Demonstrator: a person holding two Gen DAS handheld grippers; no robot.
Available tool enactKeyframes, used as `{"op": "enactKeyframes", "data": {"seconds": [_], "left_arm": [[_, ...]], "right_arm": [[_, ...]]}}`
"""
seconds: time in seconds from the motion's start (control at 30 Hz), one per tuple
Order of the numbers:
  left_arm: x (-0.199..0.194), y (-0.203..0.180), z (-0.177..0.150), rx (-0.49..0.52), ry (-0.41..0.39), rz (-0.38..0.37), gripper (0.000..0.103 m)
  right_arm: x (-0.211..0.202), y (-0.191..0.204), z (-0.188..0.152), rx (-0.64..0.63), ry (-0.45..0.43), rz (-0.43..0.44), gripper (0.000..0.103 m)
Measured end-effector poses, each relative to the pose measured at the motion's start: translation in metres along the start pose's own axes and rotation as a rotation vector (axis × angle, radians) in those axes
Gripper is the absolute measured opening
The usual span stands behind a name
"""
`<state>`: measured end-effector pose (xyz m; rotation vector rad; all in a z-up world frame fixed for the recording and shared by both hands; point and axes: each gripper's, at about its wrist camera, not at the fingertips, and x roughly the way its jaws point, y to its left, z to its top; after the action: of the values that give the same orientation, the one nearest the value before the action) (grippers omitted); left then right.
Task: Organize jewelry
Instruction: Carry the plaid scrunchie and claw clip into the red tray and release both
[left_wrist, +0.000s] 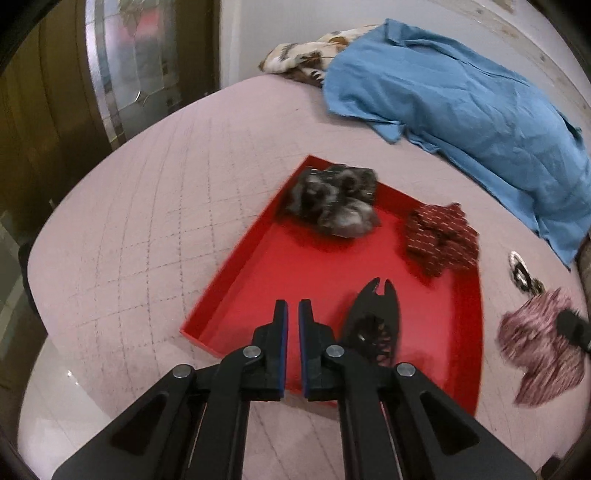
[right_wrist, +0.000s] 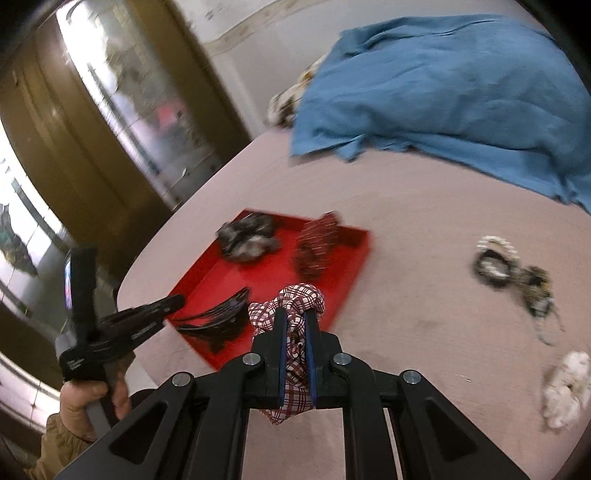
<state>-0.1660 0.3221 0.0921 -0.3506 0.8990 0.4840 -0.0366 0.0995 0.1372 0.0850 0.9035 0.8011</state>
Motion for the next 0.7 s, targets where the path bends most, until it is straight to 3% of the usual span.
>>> {"op": "enactKeyframes", "data": {"seconds": [0.1,0.3,0.33,0.4,0.47,0.53,0.7], "left_arm": [[0.009,0.012,0.004,-0.023,0.002,0.002,0.005],[0.001,0.025,0.005,-0.07,-0.028,-0.068,0.007],[0.0,0.026,0.004,-0.074,-0.031,-0.074,0.009],[-0.005,0.029,0.003,-0.087,-0.043,-0.076,0.026],[-0.012,0.032,0.001,-0.102,-0.062,-0.068,0.035],[-0.017,0.033,-0.001,-0.113,-0.076,-0.064,0.037],[-0.03,0.026,-0.005,-0.097,-0.096,-0.032,0.048]], "right_arm": [[0.033,0.024,0.0,-0.062,0.053,0.0,0.01],[0.084,0.041,-0.011,-0.12,0.148,-0.034,0.012],[0.089,0.041,-0.014,-0.126,0.159,-0.047,0.012],[0.093,0.038,-0.018,-0.13,0.169,-0.056,0.015],[0.091,0.037,-0.018,-0.132,0.163,-0.055,0.035],[0.085,0.038,-0.018,-0.136,0.14,-0.058,0.048],[0.063,0.042,-0.015,-0.152,0.088,-0.07,0.055]]}}
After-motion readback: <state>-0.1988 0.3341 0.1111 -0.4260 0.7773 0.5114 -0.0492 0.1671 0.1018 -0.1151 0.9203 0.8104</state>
